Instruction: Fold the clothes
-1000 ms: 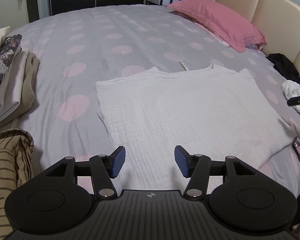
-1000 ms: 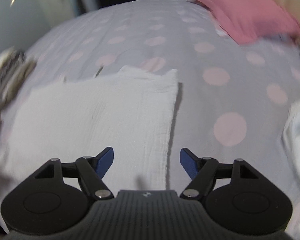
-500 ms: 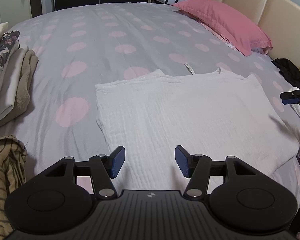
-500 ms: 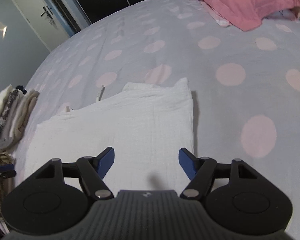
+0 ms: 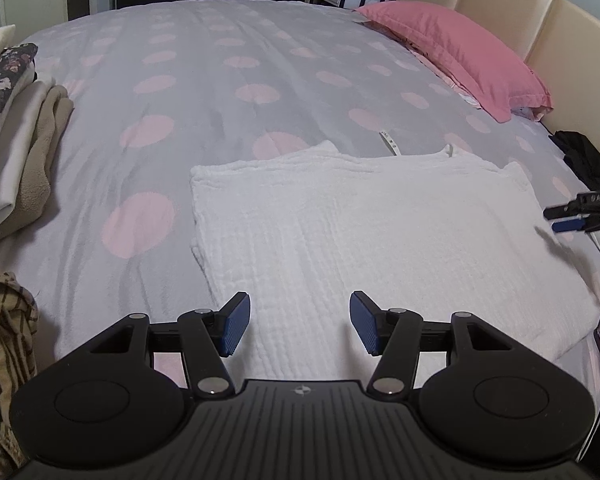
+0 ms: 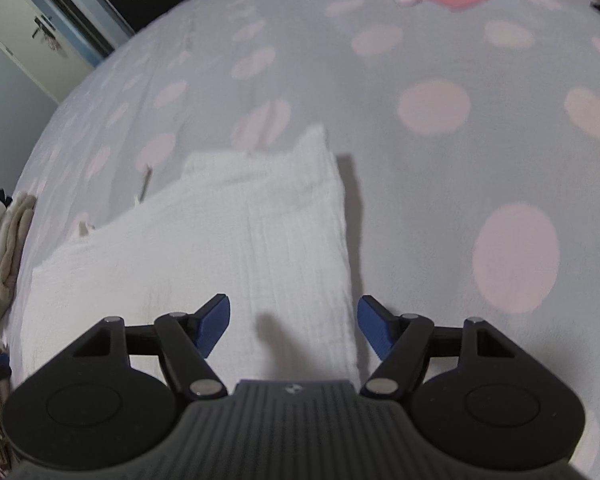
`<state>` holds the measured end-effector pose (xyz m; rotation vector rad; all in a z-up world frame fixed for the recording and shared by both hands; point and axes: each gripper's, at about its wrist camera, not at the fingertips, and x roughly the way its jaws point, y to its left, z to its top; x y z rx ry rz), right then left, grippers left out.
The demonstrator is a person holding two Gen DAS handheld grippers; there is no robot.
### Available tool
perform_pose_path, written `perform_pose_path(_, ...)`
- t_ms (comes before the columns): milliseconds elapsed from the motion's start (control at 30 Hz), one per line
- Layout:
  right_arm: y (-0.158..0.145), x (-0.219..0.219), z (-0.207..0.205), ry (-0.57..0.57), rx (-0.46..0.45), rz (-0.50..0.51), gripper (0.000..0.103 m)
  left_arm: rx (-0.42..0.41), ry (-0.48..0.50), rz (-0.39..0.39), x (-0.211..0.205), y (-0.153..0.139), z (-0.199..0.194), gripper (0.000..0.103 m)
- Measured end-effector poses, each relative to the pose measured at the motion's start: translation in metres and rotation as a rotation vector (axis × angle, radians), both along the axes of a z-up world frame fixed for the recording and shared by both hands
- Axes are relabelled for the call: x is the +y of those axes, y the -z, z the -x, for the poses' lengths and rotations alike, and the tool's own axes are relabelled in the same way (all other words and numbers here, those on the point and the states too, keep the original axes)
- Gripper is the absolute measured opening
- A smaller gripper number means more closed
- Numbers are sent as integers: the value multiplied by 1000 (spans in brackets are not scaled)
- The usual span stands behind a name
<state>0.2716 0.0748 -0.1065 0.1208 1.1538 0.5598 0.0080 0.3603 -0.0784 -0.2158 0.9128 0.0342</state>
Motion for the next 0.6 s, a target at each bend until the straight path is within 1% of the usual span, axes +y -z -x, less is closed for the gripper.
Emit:
perform_pose_path(133,11,3,-6,-8,14,4,73,-3,3,7,1,1,-4,53)
perform_pose_path(200,14,8,-9,-16,0,14,74,0,0,8,2,2,-6,53)
perform_pose_path(300,15,18,-12,-42,-39,41,71,4,0,11,1,2,-9,53)
perform_pose_path(333,15,22,-13,-51,-48,51,66,5,0,10,1,2,-9,53)
perform_pose_path(367,15,25,-14,-59,-58,60,57,7,0,9,1,3,-9,53)
perform_pose_path(400,15,29,-15,-67,-69,68,51,10,0,6,2,3,-9,53)
perform_pose_path(467,14,35,-15,-87,-70,64,22,16,-2,-1,2,5,-10,53)
perform_pose_path(500,14,38,-15,-99,-67,59,16,20,-3,-5,2,6,-11,53)
perform_pose_path(600,6,40,-11,-103,-69,42,12,24,-2,-9,3,7,-12,53)
